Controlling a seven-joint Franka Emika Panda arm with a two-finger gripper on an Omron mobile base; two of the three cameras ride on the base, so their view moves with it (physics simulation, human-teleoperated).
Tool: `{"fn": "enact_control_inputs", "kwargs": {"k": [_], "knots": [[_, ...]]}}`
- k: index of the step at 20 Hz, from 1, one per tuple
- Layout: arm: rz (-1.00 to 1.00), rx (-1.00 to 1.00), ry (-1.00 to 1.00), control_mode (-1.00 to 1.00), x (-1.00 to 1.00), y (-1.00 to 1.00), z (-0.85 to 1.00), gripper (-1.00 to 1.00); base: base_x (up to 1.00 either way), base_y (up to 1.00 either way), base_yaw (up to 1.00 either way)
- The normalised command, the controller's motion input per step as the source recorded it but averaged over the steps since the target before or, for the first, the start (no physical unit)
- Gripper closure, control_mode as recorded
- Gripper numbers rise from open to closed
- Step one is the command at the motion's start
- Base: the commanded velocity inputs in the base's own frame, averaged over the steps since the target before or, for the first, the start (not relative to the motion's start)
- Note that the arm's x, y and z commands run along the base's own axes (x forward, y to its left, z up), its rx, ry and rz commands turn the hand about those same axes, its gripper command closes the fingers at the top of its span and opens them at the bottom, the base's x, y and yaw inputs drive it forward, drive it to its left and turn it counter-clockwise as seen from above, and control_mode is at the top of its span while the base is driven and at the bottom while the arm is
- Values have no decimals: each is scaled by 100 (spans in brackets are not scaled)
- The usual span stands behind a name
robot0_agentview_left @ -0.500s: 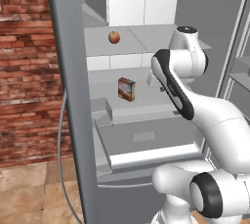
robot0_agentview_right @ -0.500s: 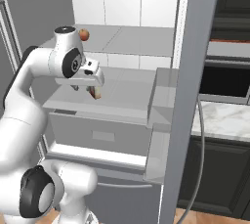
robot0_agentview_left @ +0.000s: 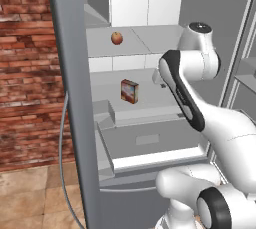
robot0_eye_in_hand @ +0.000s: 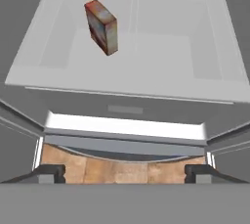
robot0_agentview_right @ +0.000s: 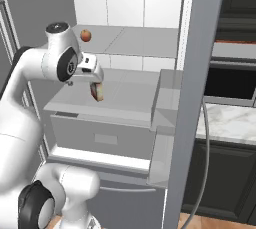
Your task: Place the mustard and mustard from the counter to the top shelf of the fridge. If the existing items in the fridge are on the top shelf, move them to other shelves.
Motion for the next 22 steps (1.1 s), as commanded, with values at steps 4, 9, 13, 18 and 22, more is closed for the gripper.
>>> {"fn": "enact_control_inputs", "kwargs": {"k": [4,9,13,18,22], "knots": [[2,5,-40,-100,-39,0,72,-100,0,0,0],[6,7,-46,-100,-45,0,84,-100,0,0,0],[7,0,-38,-100,-11,11,82,-100,0,0,0],[0,0,-17,-100,0,48,65,-100,0,0,0],[0,-3,-6,-100,11,39,35,-100,0,0,0]]}}
